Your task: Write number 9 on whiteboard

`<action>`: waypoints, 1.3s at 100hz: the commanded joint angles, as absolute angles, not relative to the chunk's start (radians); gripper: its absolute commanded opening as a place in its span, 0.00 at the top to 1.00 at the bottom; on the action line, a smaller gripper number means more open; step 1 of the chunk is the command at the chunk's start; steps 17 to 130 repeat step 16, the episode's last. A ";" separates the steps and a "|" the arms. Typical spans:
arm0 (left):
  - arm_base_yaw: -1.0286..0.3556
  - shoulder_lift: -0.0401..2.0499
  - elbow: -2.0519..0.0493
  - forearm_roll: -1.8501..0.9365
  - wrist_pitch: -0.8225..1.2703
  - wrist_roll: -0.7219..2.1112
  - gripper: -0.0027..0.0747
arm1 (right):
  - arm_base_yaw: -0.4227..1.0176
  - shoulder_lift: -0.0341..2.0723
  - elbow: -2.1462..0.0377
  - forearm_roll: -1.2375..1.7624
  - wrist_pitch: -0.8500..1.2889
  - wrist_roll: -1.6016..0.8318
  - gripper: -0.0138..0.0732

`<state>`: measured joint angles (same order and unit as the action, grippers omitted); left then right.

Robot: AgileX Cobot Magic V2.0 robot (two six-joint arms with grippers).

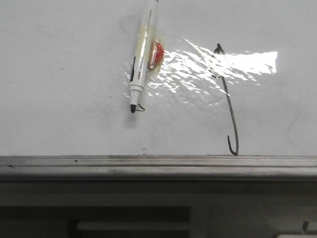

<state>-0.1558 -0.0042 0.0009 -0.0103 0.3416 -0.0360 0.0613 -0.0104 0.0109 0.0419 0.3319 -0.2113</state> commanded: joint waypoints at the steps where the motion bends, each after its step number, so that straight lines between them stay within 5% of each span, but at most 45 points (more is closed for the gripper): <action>1: -0.152 -0.031 0.019 -0.011 0.300 -0.045 0.99 | 0.058 -0.027 0.038 0.032 0.322 -0.204 0.91; 130: -0.152 -0.031 0.019 -0.011 0.300 -0.045 0.99 | 0.058 -0.027 0.038 0.032 0.322 -0.204 0.91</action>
